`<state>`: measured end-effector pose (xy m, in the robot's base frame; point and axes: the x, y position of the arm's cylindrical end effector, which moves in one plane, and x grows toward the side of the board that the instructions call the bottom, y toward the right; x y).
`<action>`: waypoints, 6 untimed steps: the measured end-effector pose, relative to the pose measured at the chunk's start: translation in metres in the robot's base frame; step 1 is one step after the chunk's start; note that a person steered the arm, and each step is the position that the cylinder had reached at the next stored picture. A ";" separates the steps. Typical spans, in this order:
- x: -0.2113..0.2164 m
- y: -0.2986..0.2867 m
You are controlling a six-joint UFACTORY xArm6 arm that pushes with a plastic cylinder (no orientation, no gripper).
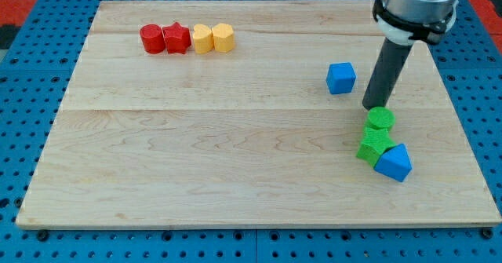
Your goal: Place your arm to the top left of the blue cube
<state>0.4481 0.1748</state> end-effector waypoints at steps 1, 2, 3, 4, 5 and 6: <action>0.003 0.000; -0.024 0.000; -0.055 0.005; -0.093 0.003; -0.112 -0.022; -0.112 -0.046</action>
